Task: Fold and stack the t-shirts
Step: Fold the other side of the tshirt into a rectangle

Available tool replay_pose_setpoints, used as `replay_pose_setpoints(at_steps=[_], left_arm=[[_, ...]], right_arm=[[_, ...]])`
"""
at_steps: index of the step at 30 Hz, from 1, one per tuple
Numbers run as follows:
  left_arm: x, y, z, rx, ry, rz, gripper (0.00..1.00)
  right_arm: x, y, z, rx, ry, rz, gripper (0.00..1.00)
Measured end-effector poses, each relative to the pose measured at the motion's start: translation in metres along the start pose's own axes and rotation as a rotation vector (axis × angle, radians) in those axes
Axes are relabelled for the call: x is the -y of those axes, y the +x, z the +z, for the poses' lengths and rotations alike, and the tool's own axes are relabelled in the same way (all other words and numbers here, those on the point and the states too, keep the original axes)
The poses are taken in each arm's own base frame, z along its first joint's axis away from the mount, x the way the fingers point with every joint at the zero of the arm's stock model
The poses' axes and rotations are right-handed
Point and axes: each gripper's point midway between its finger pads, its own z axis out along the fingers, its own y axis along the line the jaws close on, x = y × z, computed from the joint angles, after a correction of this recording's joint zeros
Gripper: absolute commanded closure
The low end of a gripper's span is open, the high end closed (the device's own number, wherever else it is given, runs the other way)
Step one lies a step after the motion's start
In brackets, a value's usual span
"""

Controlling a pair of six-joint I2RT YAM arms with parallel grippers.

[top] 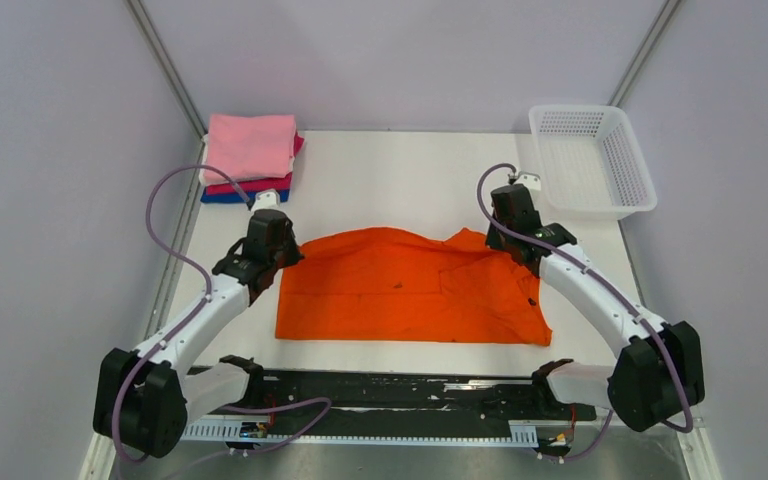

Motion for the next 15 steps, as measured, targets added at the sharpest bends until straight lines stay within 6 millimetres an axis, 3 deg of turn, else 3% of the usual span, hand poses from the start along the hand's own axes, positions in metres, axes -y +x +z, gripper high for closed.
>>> replay_pose_setpoints(at_steps=[8, 15], left_arm=[[-0.02, 0.024, -0.019, -0.011, -0.021, -0.028, 1.0], [-0.037, 0.053, -0.032, -0.028, -0.034, -0.079, 0.95]], right_arm=[[0.017, 0.037, -0.032, -0.073, 0.009, 0.008, 0.96], [0.029, 0.072, -0.049, -0.164, 0.01, 0.064, 0.85]])
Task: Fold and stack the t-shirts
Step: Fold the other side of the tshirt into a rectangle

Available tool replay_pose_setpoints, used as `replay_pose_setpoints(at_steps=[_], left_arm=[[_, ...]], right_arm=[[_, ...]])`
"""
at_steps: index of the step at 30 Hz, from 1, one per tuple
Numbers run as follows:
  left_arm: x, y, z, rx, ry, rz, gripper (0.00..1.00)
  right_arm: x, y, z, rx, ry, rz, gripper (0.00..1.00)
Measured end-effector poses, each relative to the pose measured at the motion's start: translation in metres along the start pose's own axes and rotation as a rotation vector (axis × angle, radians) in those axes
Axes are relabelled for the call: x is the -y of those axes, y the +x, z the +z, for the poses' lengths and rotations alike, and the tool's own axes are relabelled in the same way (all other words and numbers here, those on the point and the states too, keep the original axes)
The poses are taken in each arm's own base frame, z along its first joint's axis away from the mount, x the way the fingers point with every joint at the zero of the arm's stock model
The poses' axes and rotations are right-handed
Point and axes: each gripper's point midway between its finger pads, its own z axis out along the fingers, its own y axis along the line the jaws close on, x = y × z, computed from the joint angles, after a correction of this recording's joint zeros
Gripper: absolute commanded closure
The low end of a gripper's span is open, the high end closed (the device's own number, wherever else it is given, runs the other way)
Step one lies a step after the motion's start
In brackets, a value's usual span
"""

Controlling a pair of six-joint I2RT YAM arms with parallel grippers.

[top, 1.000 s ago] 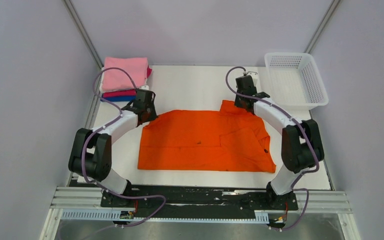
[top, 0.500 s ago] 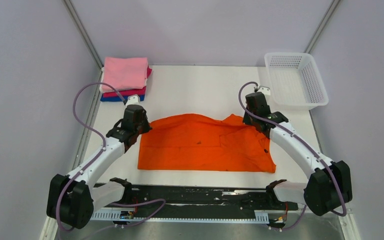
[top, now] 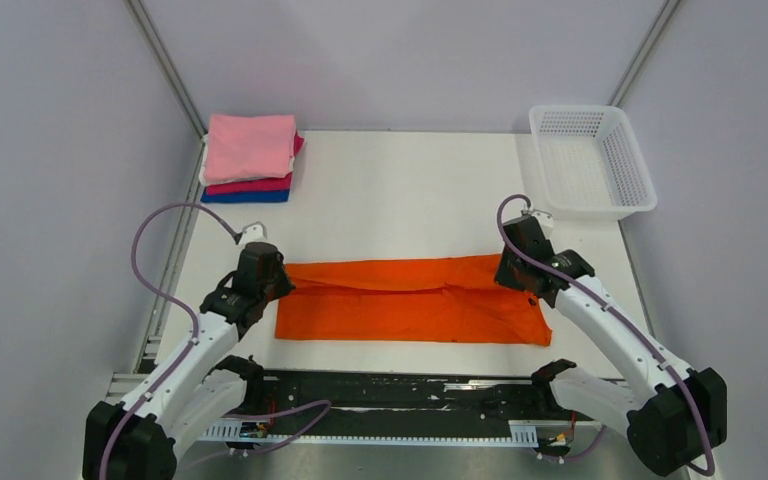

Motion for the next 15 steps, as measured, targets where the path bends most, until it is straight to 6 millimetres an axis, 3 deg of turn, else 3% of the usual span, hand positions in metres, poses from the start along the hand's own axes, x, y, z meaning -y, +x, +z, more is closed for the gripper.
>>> replay_pose_setpoints(at_steps=[2, 4, 5, 6, 7, 9, 11, 12, 15], left_arm=[[-0.004, 0.007, 0.0, -0.019, -0.013, -0.013, 0.87], [-0.008, 0.013, 0.0, -0.037, -0.031, -0.029, 0.72], [-0.01, 0.014, -0.001, -0.042, -0.042, -0.038, 0.56], [-0.013, 0.016, -0.003, -0.045, -0.057, -0.047, 0.48], [-0.017, 0.018, -0.005, -0.049, -0.074, -0.056, 0.29], [-0.023, 0.019, -0.01, -0.045, -0.098, -0.074, 0.04], [-0.028, 0.016, -0.019, -0.018, -0.111, -0.107, 0.01], [-0.029, 0.012, -0.024, 0.003, -0.11, -0.124, 0.0], [-0.028, -0.004, -0.04, 0.082, -0.078, -0.164, 0.0]], right_arm=[[0.001, 0.012, -0.001, -0.046, 0.003, 0.035, 0.83], [0.003, 0.024, -0.001, -0.092, 0.01, 0.064, 0.8], [0.004, 0.032, -0.002, -0.124, 0.012, 0.076, 0.77], [0.004, 0.041, -0.003, -0.157, 0.009, 0.082, 0.73], [0.004, 0.048, -0.004, -0.183, 0.002, 0.084, 0.65], [0.001, 0.065, -0.01, -0.24, -0.036, 0.08, 0.43], [-0.005, 0.076, -0.024, -0.277, -0.109, 0.071, 0.07], [-0.006, 0.076, -0.026, -0.277, -0.118, 0.074, 0.01], [-0.014, 0.068, -0.04, -0.221, -0.204, 0.071, 0.0]])
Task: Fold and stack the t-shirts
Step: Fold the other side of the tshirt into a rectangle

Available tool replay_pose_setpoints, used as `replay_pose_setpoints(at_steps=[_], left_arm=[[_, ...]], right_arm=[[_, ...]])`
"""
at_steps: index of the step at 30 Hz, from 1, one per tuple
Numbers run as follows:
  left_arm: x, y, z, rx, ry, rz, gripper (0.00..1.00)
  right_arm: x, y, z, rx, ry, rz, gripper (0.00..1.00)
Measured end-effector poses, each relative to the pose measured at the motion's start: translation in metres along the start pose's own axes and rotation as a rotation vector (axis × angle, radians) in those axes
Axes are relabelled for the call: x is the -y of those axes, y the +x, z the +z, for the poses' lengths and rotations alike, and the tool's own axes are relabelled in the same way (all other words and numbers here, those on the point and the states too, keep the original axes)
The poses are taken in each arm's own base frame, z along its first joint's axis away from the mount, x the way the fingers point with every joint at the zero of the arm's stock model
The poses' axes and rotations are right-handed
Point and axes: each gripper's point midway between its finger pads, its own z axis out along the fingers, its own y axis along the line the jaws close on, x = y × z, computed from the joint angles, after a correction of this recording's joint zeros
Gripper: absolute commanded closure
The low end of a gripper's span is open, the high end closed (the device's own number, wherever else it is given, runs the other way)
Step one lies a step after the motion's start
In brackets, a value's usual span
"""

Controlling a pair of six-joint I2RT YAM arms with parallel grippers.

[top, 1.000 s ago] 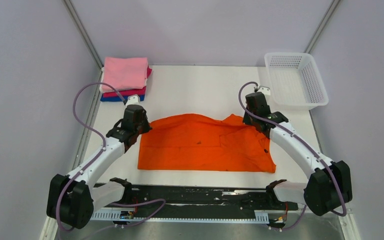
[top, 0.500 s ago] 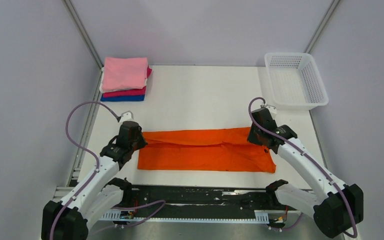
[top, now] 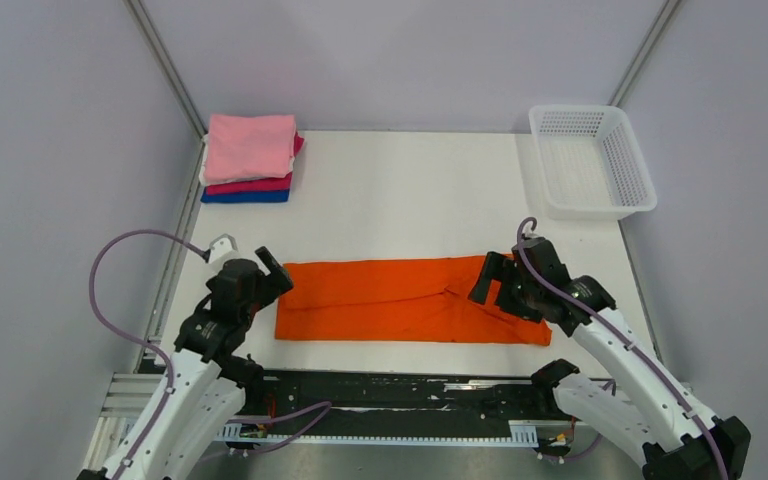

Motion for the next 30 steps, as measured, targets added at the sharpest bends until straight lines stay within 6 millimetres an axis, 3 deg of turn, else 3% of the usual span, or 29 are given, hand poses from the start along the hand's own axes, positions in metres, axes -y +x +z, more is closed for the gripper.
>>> replay_pose_setpoints(at_steps=[4, 7, 11, 14, 17, 22, 30], left_arm=[[0.023, -0.021, -0.014, 0.055, 0.111, -0.027, 0.0], [0.055, -0.019, -0.009, -0.001, 0.225, -0.007, 0.0], [0.086, 0.014, 0.018, -0.187, 0.311, 0.039, 0.0], [0.086, 0.049, 0.039, -0.334, 0.29, 0.068, 0.0], [0.083, 0.064, 0.046, -0.383, 0.287, 0.074, 0.0], [0.079, 0.066, 0.05, -0.372, 0.276, 0.075, 0.0], [0.077, 0.053, 0.051, -0.308, 0.259, 0.075, 0.0]], right_arm=[[-0.013, -0.022, -0.001, 0.1, -0.053, 0.0, 0.0], [-0.023, -0.041, 0.016, 0.144, -0.058, -0.005, 0.0], [-0.018, -0.058, 0.06, 0.116, 0.024, -0.005, 0.0], [-0.008, -0.061, 0.091, 0.059, 0.094, -0.004, 0.0], [-0.002, -0.055, 0.107, 0.012, 0.117, -0.014, 0.0], [-0.015, -0.041, 0.106, -0.054, 0.021, -0.041, 0.0], [-0.045, 0.015, 0.064, -0.183, -0.222, -0.114, 0.0]])
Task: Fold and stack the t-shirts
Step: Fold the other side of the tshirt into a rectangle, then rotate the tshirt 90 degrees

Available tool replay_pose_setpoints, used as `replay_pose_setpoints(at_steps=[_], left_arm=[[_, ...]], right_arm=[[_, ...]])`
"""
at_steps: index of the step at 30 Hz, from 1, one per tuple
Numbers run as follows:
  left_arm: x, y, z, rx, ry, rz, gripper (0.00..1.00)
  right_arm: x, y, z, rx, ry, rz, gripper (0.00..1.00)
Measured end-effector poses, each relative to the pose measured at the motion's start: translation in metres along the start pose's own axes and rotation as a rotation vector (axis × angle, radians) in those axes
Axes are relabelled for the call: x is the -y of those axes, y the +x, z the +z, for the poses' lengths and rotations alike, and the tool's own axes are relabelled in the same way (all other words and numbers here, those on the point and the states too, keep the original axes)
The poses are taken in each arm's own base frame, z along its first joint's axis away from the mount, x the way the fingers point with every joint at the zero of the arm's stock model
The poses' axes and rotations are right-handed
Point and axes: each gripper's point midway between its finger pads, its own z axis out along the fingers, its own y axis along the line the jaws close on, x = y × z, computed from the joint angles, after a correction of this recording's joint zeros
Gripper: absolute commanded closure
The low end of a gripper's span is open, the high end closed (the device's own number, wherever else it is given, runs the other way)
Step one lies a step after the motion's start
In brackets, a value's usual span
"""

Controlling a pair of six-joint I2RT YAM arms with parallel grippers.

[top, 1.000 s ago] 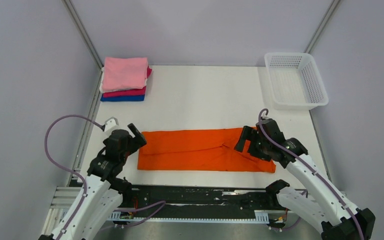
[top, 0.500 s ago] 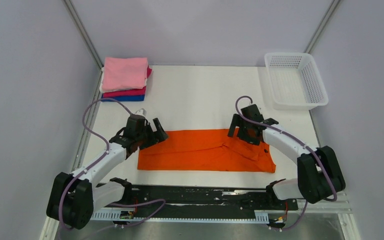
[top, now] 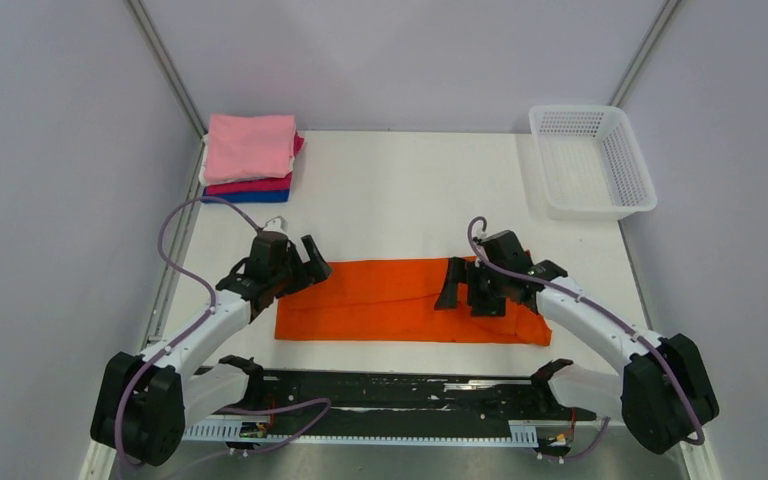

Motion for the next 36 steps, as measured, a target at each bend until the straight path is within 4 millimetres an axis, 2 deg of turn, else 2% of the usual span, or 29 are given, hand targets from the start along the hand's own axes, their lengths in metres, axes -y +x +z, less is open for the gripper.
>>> replay_pose_setpoints(at_steps=[3, 5, 7, 9, 13, 16, 20, 25, 27, 30, 33, 36], left_arm=[[-0.003, -0.003, -0.002, 0.018, -0.017, 0.005, 0.0], [-0.005, -0.004, -0.002, 0.018, -0.03, 0.009, 0.0], [-0.004, -0.006, -0.004, 0.02, -0.032, 0.017, 0.0], [0.001, -0.011, -0.005, 0.027, -0.015, 0.027, 0.0], [0.024, -0.014, -0.007, 0.001, 0.081, 0.05, 0.0], [0.037, -0.004, -0.003, -0.059, 0.153, 0.064, 0.0], [0.043, 0.022, 0.004, -0.173, 0.19, 0.09, 0.0], [0.038, 0.046, 0.01, -0.269, 0.183, 0.107, 0.0], [0.033, 0.056, 0.011, -0.303, 0.171, 0.107, 0.0], [0.032, 0.062, 0.01, -0.323, 0.171, 0.107, 0.0], [0.035, 0.068, 0.007, -0.338, 0.183, 0.116, 0.0], [0.042, 0.085, -0.002, -0.384, 0.212, 0.142, 0.0]], right_arm=[[-0.018, 0.04, -0.005, -0.131, -0.063, -0.066, 0.0], [-0.024, 0.064, -0.01, -0.208, -0.076, -0.102, 0.0], [-0.024, 0.073, -0.015, -0.23, -0.074, -0.119, 0.0], [-0.023, 0.071, -0.022, -0.201, -0.064, -0.122, 0.0], [-0.023, 0.047, -0.032, -0.063, -0.022, -0.087, 0.0], [-0.014, 0.03, -0.032, 0.007, 0.027, -0.001, 0.0], [0.02, 0.012, -0.019, 0.057, 0.12, 0.201, 0.0], [0.065, 0.007, 0.001, 0.065, 0.212, 0.383, 0.0], [0.07, -0.002, 0.004, 0.067, 0.214, 0.434, 0.0], [0.075, -0.032, 0.011, 0.105, 0.203, 0.483, 0.0], [0.081, -0.079, 0.022, 0.159, 0.202, 0.503, 0.0], [0.084, -0.132, 0.036, 0.215, 0.207, 0.485, 0.0]])
